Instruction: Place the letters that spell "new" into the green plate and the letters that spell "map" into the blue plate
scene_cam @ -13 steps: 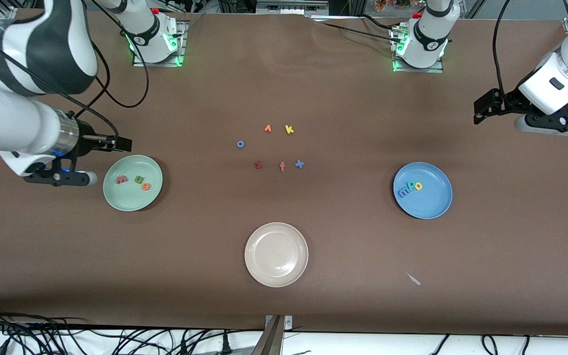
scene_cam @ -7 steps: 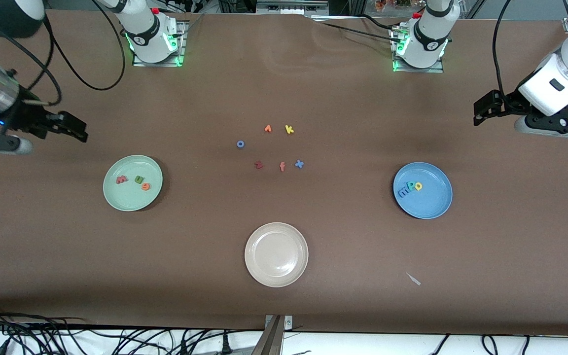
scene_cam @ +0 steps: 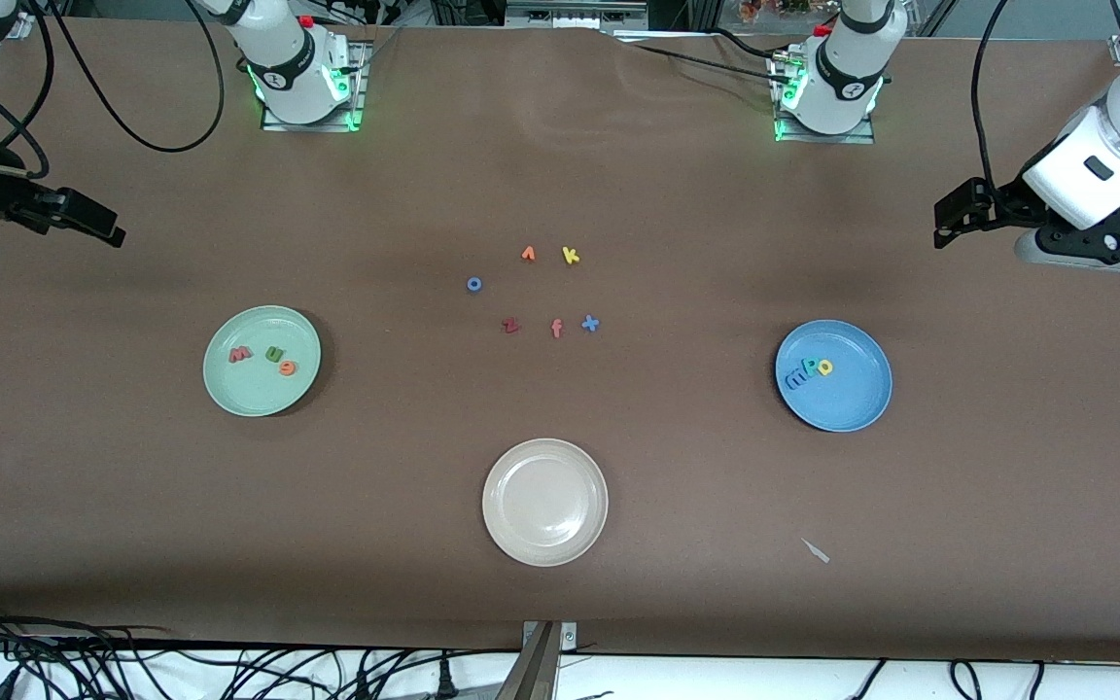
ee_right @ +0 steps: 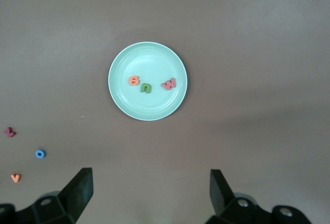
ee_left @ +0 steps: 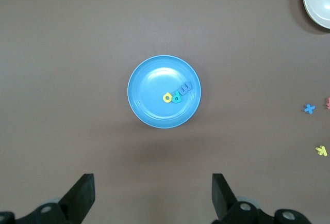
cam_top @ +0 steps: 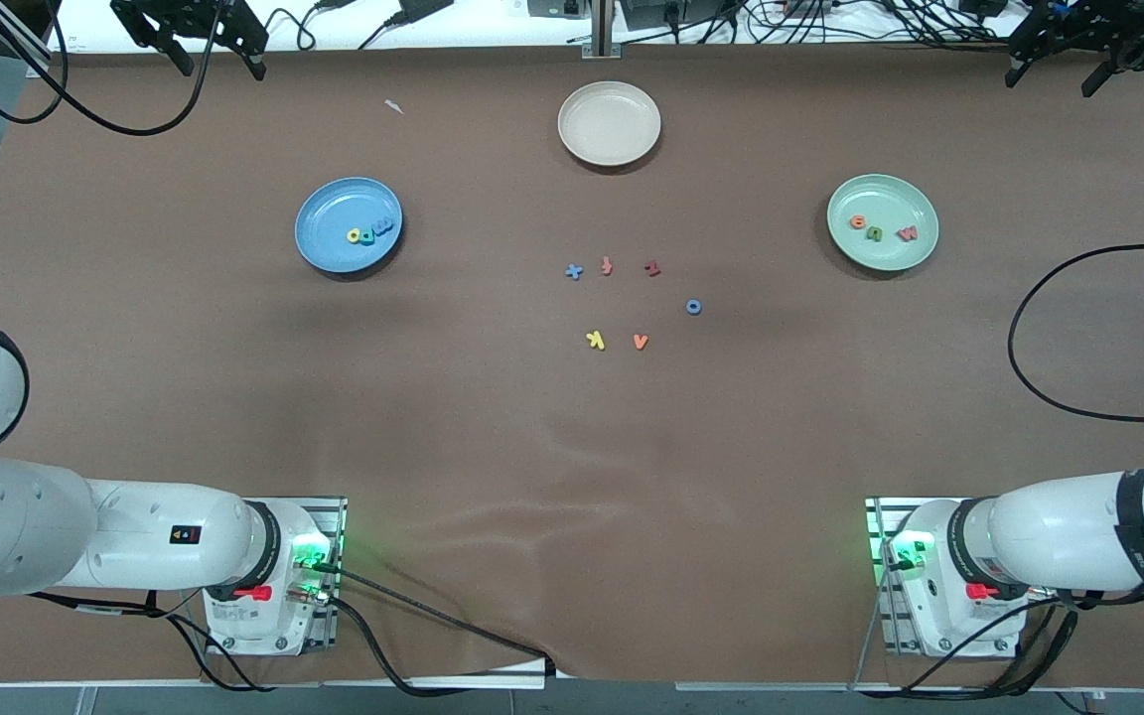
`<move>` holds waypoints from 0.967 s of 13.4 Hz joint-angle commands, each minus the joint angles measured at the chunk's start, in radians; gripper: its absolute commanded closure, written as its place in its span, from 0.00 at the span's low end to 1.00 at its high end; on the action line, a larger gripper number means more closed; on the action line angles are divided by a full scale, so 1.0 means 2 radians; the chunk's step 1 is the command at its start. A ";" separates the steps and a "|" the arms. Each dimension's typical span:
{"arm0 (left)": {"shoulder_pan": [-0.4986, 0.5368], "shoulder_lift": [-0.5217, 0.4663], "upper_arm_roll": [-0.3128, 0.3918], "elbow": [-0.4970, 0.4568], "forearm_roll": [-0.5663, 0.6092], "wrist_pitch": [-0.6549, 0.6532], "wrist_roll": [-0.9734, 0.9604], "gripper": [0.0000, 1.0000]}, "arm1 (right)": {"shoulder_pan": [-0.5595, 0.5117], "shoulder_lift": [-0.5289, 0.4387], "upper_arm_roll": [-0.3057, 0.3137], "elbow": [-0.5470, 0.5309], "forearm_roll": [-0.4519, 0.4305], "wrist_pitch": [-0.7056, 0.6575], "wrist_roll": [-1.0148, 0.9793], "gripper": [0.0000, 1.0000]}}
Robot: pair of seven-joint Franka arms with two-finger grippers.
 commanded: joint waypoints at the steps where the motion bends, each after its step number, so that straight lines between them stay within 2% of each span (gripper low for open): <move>1: 0.001 0.008 -0.001 0.017 -0.008 -0.011 -0.002 0.00 | -0.004 -0.001 0.010 -0.002 -0.004 -0.005 0.003 0.00; 13: -0.001 0.008 -0.002 0.017 -0.008 -0.012 -0.002 0.00 | -0.003 0.003 0.009 0.002 -0.004 -0.007 -0.002 0.00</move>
